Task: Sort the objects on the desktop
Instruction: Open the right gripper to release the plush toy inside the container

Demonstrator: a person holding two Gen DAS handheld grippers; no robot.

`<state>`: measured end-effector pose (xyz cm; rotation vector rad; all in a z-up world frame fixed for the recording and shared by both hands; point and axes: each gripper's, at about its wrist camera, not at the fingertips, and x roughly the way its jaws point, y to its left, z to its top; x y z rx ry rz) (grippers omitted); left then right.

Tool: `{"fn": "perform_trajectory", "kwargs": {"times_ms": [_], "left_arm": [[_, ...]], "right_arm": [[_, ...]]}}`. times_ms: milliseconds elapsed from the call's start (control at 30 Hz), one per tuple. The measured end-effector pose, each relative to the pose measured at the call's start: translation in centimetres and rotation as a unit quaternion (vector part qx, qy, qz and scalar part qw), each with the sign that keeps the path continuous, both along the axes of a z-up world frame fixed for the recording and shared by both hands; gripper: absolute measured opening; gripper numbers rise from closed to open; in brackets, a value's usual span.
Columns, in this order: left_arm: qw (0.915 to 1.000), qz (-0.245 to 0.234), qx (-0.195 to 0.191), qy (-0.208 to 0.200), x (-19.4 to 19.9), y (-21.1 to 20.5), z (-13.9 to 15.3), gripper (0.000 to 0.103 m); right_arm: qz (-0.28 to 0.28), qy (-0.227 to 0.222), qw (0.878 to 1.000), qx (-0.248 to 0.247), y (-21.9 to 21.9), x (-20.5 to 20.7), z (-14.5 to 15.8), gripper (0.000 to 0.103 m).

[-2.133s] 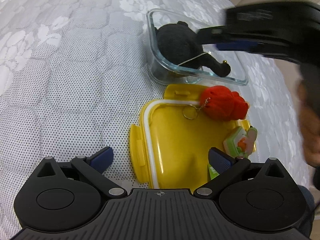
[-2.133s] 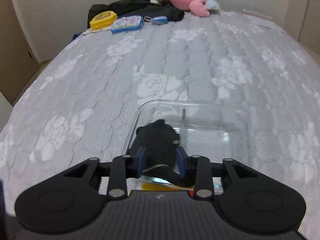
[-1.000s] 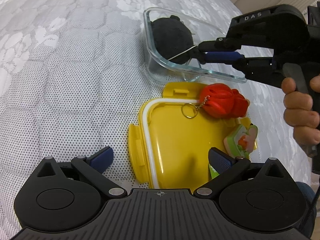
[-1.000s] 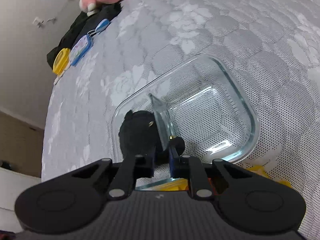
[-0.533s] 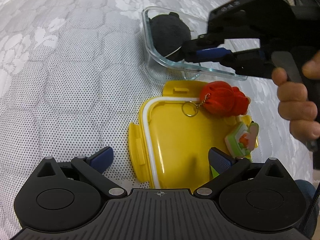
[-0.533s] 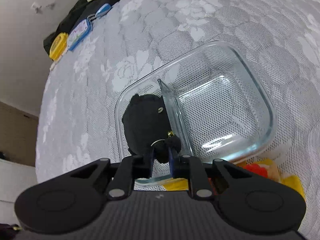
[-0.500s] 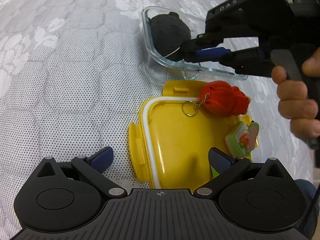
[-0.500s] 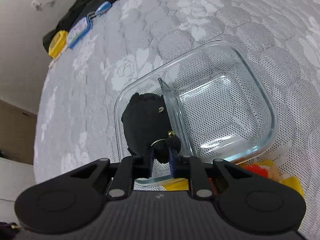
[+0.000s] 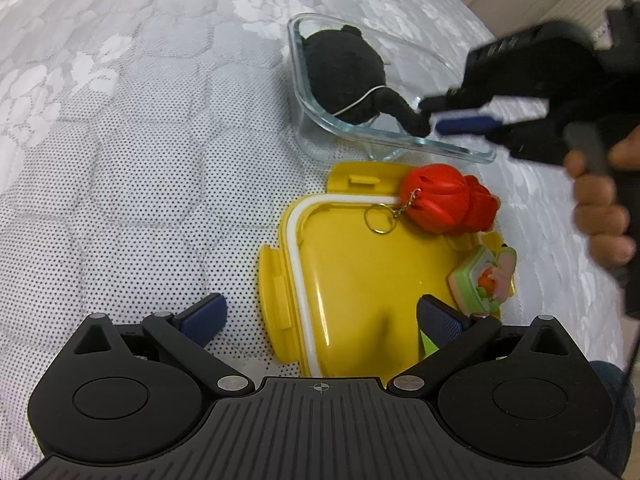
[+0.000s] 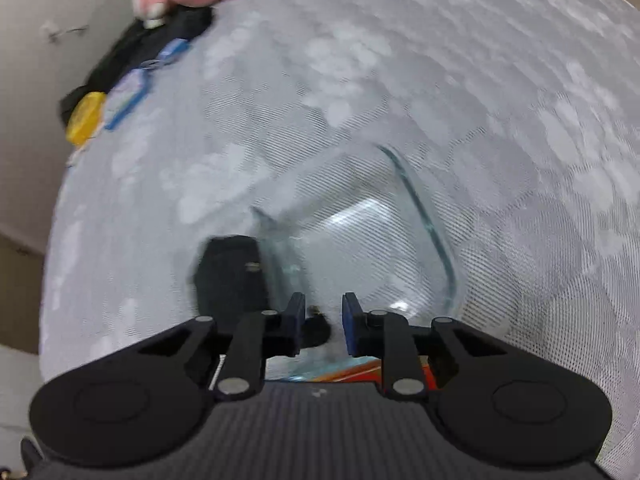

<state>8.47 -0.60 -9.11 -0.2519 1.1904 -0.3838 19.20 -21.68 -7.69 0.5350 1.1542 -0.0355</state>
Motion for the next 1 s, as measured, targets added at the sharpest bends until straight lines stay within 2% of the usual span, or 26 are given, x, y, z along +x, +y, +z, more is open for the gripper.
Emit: {"fn": "perform_trajectory", "kwargs": {"times_ms": [33, 133, 400, 500, 667, 767, 833, 1000], "left_arm": [[1.0000, 0.001, -0.001, 0.000, 0.0, 0.1, 0.0, 0.103], [1.0000, 0.001, -0.001, 0.001, 0.1, 0.0, 0.0, 0.103], [1.0000, -0.005, 0.004, 0.000, 0.0, -0.3, 0.1, 0.103], [1.0000, -0.003, 0.004, 0.001, 0.0, -0.2, 0.0, 0.103], [1.0000, -0.005, 0.004, 0.000, -0.1, -0.2, 0.2, 0.103], [1.0000, -0.004, 0.002, 0.000, -0.1, -0.2, 0.3, 0.103], [1.0000, -0.002, 0.002, 0.000, -0.2, 0.0, 0.2, 0.103], [1.0000, 0.002, 0.000, 0.000, 0.2, 0.5, -0.7, 0.103]], "right_arm": [[-0.005, 0.005, 1.000, 0.022, -0.3, 0.1, -0.5, 0.019], [0.005, 0.003, 0.998, 0.056, 0.0, -0.6, 0.1, 0.017], [0.040, -0.008, 0.999, 0.029, 2.4, -0.5, 0.5, 0.018], [0.050, -0.010, 0.999, 0.018, 3.2, -0.3, 0.5, 0.022], [0.068, -0.014, 0.998, 0.001, 4.7, 0.0, 0.3, 0.022], [0.079, -0.017, 0.997, -0.009, 5.6, 0.1, 0.2, 0.025], [0.089, -0.028, 0.995, -0.025, 6.4, 0.7, 0.2, 0.030], [0.113, -0.061, 0.989, -0.068, 8.5, 2.4, 0.0, 0.031]]}}
